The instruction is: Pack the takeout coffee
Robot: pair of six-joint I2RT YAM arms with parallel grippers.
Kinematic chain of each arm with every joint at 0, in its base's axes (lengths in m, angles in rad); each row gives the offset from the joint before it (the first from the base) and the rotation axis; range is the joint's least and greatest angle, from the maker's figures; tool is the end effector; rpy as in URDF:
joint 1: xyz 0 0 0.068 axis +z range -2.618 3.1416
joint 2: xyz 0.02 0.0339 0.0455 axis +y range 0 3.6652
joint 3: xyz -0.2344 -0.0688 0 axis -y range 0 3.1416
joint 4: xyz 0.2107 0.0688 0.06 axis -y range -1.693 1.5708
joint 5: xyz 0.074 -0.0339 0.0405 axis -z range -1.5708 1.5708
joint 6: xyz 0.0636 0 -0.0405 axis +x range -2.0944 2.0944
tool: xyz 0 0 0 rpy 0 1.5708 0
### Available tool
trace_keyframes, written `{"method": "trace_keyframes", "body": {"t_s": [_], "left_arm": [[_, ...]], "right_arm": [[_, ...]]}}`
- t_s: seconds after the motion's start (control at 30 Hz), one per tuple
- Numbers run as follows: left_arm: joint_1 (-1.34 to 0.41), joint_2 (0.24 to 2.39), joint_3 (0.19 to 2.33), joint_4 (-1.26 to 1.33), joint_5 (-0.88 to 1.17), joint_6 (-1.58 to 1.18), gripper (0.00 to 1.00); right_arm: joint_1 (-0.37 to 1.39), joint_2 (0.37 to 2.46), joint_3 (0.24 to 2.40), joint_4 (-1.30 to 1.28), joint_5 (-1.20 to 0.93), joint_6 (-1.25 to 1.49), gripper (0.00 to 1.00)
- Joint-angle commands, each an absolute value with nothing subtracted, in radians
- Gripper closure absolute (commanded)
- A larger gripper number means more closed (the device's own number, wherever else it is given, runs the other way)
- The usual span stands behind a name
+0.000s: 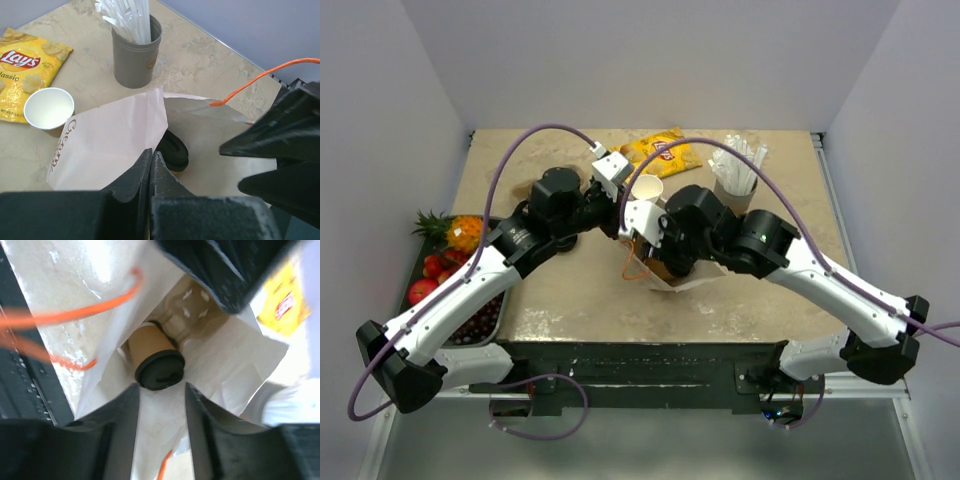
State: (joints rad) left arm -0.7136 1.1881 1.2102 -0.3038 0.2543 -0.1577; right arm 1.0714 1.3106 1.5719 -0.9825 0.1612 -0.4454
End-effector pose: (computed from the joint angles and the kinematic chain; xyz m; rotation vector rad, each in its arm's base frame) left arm 0.1952 -0.1901 0.3579 0.7041 1.7954 -0.8314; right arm 0.1289 0.2150 0.3621 -1.5097 1.7148 0.1425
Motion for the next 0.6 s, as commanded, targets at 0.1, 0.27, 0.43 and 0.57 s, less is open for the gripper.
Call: {"method": "trace_keyframes", "body": {"t_s": [0.1,0.27,0.43,0.57], "left_arm": [[-0.696,1.129,1.177,-0.304,0.186,-0.242,1.0],[-0.667,1.135,1.177,-0.301,0.18,-0.279,1.0],[-0.631,1.147,1.164,-0.295,0.192,-0.322,1.0],[-0.621,1.132,1.138,-0.281,0.209,-0.322,1.0]], "right_arm": [[0.914,1.436,1.66,-1.017,0.012,-0.218,0.77],[0.914,1.502,1.701,-1.037,-0.009,-0.178,0.92],[0.916,1.459,1.592,-1.017,-0.002,-0.115,1.0],[0.908,1.436,1.508,-0.976,0.052,-0.126,1.0]]}}
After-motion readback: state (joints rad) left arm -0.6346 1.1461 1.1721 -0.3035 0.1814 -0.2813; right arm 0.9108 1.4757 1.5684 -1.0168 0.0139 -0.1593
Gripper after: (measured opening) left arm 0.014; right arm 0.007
